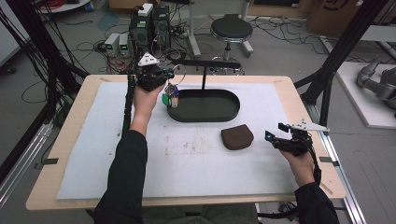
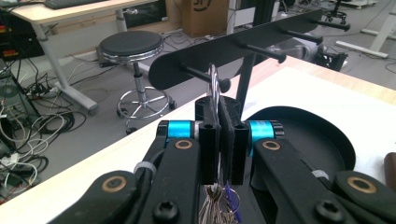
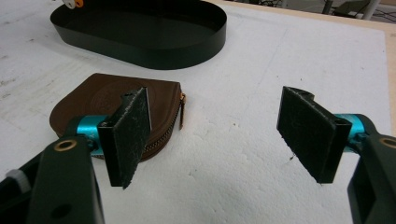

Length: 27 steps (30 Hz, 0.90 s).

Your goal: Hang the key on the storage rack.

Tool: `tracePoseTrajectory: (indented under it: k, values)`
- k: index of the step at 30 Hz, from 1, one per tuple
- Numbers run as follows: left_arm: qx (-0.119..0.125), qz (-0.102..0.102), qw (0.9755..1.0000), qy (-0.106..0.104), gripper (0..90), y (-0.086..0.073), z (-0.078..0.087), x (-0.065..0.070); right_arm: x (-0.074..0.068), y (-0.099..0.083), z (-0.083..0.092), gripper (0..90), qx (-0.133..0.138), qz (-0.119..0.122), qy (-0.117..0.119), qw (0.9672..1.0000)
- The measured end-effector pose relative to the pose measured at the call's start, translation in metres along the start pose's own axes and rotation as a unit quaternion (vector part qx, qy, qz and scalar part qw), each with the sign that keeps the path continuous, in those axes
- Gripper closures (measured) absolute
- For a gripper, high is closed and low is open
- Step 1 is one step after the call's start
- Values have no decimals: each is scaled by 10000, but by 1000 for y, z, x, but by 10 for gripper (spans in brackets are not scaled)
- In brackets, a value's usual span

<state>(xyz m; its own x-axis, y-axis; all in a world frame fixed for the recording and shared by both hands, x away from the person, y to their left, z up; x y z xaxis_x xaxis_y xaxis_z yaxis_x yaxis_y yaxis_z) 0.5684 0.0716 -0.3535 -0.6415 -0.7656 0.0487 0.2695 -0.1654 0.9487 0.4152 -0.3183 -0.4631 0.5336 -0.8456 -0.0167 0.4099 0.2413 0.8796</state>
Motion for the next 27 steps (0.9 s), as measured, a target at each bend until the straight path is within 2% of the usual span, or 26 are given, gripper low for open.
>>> tracePoseTrajectory:
  k: [5, 19, 22, 24, 27]
  values:
    - [17, 79, 10000, 23, 863, -1, -1, -2, 0, 0, 0, 265, 15, -6, -8, 10000]
    - [-43, 92, 9997, 203, 851, -6, -4, -6, 0, 0, 0, 265, 23, -4, -4, 10000]
    - [-14, 110, 9996, 252, 834, -5, -4, -6, 0, 0, 0, 265, 16, 1, -2, 10000]
    - [12, 135, 9995, 292, 792, -4, -2, -7, 0, 0, 0, 265, 11, 6, -3, 10000]
    - [-9, 62, 9993, 355, 725, -3, 0, -7, 0, 0, 0, 265, 9, 19, -3, 10000]
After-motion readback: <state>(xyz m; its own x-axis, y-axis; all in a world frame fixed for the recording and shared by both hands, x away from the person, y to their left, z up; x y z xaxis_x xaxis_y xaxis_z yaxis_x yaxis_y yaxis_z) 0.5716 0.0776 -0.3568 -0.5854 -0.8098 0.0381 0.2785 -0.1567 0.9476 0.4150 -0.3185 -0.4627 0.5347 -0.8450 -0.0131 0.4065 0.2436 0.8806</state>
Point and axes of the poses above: each handheld gripper's, and its own axes: z roughly backward along the jaws, y roughly out of its top, x roughly to its right, the point moved 10 cm from there along -z, roughly forward along the jaws, and after that the axes turned 3 degrees about z, right-handed, at the moved point
